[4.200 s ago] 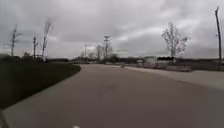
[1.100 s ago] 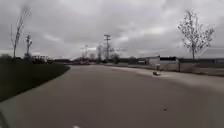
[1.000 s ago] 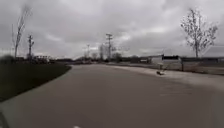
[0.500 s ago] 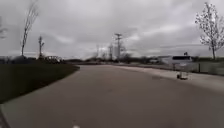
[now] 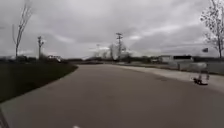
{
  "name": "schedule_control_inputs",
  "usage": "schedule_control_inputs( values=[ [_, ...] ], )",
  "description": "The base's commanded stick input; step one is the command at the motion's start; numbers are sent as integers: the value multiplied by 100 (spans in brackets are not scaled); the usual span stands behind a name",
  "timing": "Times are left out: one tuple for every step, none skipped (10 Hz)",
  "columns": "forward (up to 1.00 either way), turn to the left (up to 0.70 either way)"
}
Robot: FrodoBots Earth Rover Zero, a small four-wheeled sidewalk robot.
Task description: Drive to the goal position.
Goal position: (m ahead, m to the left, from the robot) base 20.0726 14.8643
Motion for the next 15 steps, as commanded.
schedule_control_inputs(
  values=[
    [100,0],
    [100,0],
    [100,0],
    [100,0],
    [100,0],
    [100,0],
    [100,0],
    [100,0],
    [100,0],
    [100,0],
    [100,0],
    [100,0],
    [100,0],
    [100,0],
    [100,0]
  ],
)
